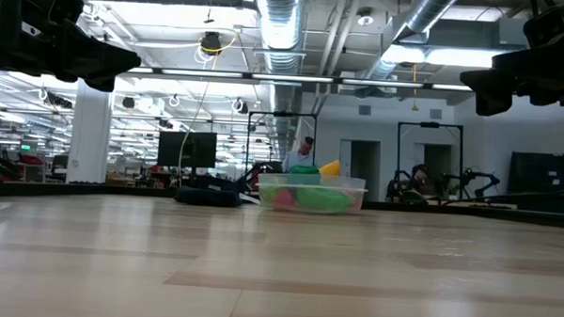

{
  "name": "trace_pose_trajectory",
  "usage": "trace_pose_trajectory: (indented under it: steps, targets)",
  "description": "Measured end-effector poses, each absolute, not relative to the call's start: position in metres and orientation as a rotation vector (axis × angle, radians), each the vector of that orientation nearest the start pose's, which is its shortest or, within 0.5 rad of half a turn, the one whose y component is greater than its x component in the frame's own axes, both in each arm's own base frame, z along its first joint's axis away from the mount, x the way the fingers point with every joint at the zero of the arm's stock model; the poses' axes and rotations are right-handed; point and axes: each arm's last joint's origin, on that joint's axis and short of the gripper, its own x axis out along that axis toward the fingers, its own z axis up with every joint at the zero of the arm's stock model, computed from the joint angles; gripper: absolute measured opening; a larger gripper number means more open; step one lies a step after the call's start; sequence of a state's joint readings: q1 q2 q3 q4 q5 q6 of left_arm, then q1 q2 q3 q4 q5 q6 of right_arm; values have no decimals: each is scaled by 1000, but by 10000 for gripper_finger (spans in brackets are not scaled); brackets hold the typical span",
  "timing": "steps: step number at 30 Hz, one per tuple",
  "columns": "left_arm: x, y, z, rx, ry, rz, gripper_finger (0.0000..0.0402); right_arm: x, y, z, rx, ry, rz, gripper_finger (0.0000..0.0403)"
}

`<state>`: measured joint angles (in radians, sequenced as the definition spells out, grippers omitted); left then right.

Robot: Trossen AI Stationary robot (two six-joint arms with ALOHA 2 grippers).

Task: Pick and placing Produce into tupperware
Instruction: Return to Home Position

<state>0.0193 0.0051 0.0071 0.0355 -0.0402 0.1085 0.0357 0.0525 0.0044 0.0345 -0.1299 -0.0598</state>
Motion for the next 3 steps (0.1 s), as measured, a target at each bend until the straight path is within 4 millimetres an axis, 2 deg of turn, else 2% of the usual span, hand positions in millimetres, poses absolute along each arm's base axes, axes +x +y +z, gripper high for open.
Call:
trace_pose_trajectory:
  steps: [3]
  targets:
    - [97,3,169,108,-34,62,50,100,7,164,-59,9,166,226]
